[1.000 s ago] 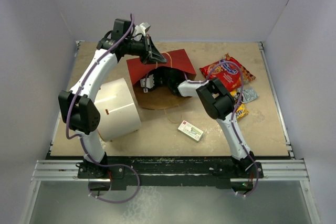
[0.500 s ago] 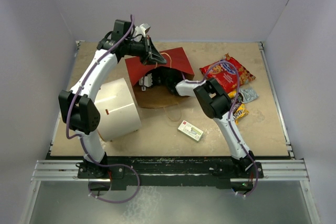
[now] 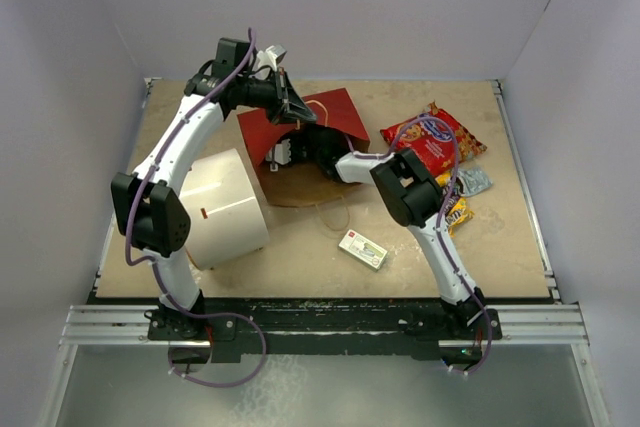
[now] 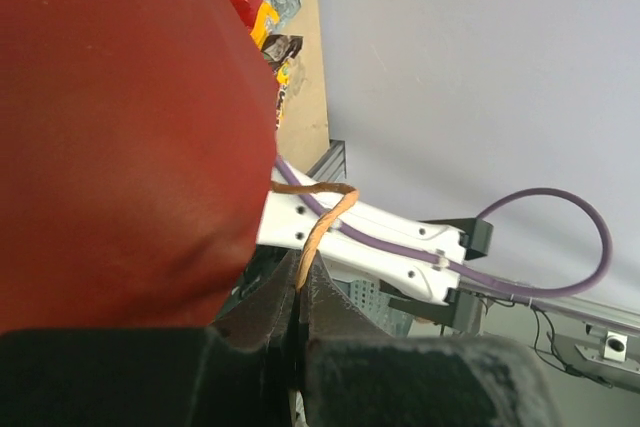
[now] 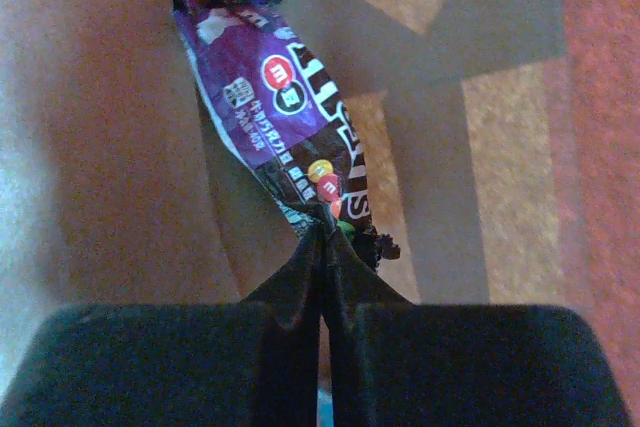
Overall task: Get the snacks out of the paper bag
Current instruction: Take out the snack from the paper bag.
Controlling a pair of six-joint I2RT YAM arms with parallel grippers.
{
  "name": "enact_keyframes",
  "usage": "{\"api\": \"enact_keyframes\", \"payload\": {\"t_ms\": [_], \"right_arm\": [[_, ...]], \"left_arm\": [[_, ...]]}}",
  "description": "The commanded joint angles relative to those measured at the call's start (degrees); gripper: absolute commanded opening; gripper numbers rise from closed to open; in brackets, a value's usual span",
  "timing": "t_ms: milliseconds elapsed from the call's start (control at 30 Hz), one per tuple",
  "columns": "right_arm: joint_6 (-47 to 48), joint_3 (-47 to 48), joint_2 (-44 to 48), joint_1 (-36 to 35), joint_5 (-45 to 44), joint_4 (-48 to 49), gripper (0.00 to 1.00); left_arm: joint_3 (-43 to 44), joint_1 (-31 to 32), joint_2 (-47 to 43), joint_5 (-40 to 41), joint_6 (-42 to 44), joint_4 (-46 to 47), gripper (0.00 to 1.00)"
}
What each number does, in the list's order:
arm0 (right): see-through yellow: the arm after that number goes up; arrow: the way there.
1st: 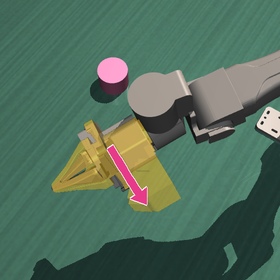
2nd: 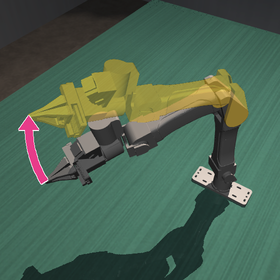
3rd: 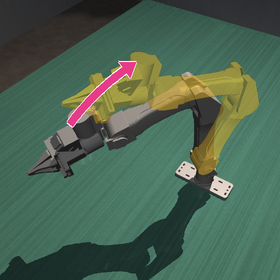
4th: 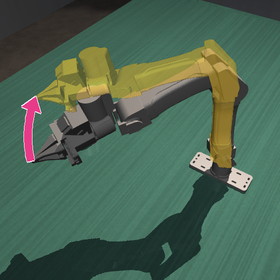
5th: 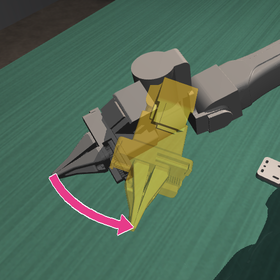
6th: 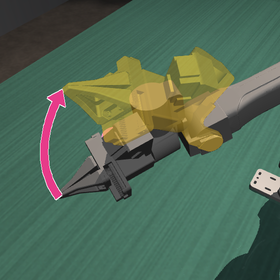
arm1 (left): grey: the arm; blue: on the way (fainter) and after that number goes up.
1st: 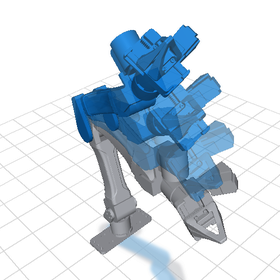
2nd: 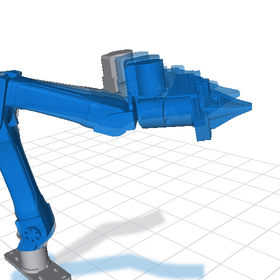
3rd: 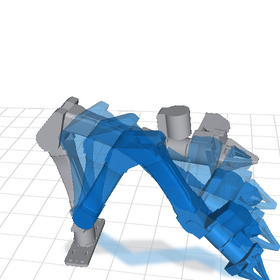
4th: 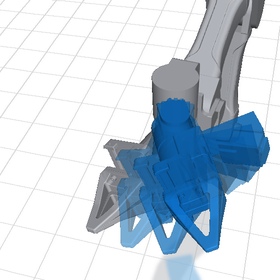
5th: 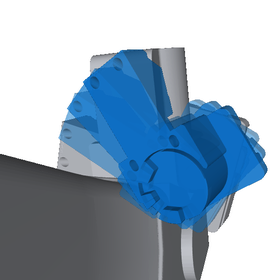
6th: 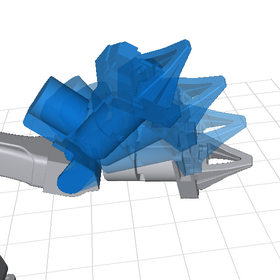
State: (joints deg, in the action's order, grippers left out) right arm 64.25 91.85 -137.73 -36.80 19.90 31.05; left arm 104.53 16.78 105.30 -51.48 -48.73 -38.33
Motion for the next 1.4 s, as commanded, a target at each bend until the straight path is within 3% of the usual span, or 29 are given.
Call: {"api": "enact_keyframes", "payload": {"t_ms": [0, 267, 667, 933, 1200, 1367], "right_arm": [[-2.04, -6.37, 11.15, -0.02, -1.78, 3.86, 0.00], [-5.62, -19.91, 22.92, -0.14, -5.84, 3.95, 0.00], [-20.70, -35.13, 40.03, -0.29, -12.45, 1.40, 0.00], [-30.84, -38.04, 51.97, -0.23, -13.24, -14.49, 0.00], [-36.27, -41.62, 71.09, -0.16, -8.93, -31.07, 0.00], [-41.66, -41.82, 81.42, -0.19, -14.08, -37.59, 0.00]], "left_arm": [[-2.08, -0.99, -4.19, 0.48, -1.22, 4.77, 0.00], [-6.60, -1.67, -6.06, 0.19, -6.63, 12.66, 0.00], [-8.82, -1.74, -6.49, 0.03, -9.36, 17.30, 0.00], [-10.44, -1.75, -6.27, 0.25, -9.67, 19.39, 0.00], [-11.04, -2.05, -4.66, 0.93, -9.05, 21.42, 0.00], [-11.03, -2.21, -3.16, 1.00, -9.33, 22.60, 0.00]]}}
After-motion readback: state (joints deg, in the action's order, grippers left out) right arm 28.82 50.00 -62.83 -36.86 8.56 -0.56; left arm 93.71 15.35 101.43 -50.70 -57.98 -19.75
